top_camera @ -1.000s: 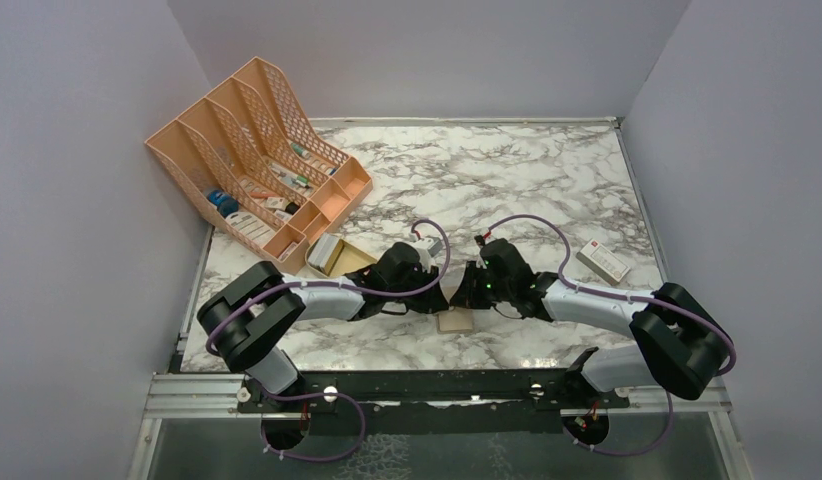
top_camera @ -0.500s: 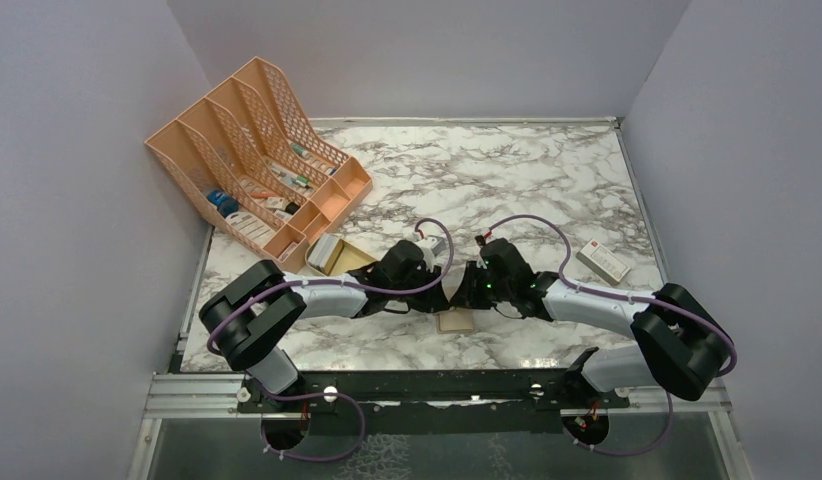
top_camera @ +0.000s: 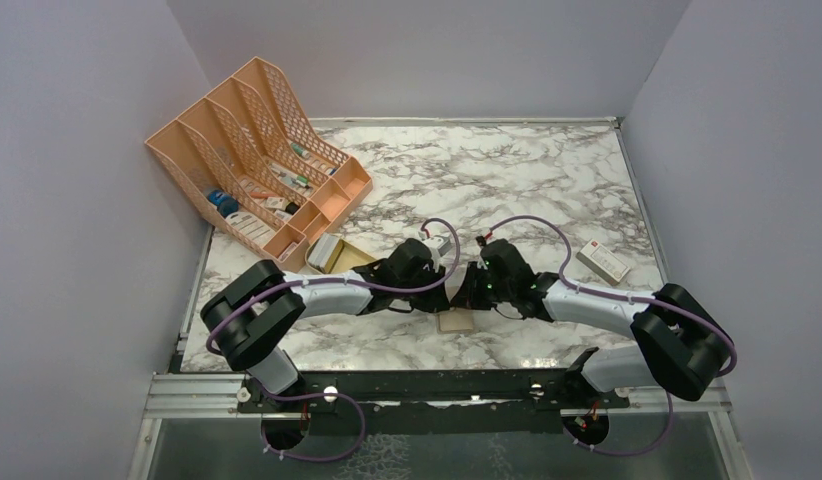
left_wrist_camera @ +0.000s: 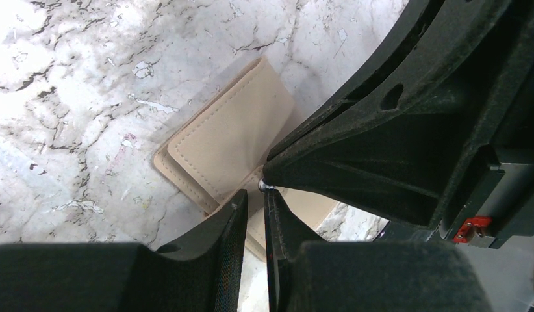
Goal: Put the credit cards into the card holder
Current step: Close the card holder at the center of the board.
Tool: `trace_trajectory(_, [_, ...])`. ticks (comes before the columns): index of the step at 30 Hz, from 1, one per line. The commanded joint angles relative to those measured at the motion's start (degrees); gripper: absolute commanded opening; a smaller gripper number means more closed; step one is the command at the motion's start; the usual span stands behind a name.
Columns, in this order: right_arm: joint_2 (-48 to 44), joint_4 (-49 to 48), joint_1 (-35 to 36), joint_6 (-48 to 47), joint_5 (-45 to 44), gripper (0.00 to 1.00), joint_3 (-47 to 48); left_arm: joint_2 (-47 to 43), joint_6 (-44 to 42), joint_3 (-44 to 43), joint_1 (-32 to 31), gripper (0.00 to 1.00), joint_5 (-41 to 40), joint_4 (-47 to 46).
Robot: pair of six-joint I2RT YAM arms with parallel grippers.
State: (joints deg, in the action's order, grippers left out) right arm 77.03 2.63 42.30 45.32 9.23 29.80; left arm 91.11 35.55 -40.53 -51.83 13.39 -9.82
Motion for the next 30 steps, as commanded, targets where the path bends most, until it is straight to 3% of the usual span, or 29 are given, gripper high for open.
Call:
trace_trajectory(1, [0.67, 2.67, 0.22, 0.08, 1.22, 0.04, -3.36, 1.67, -1.97, -1.92, -0.77, 0.19, -3.53, 4.69])
trace_trajectory(30, [1.73, 6.73, 1.82, 0.46, -5.38, 0.01, -8.00, 9.47, -9.21, -12.67, -2.75, 0.19, -11.84, 24.97])
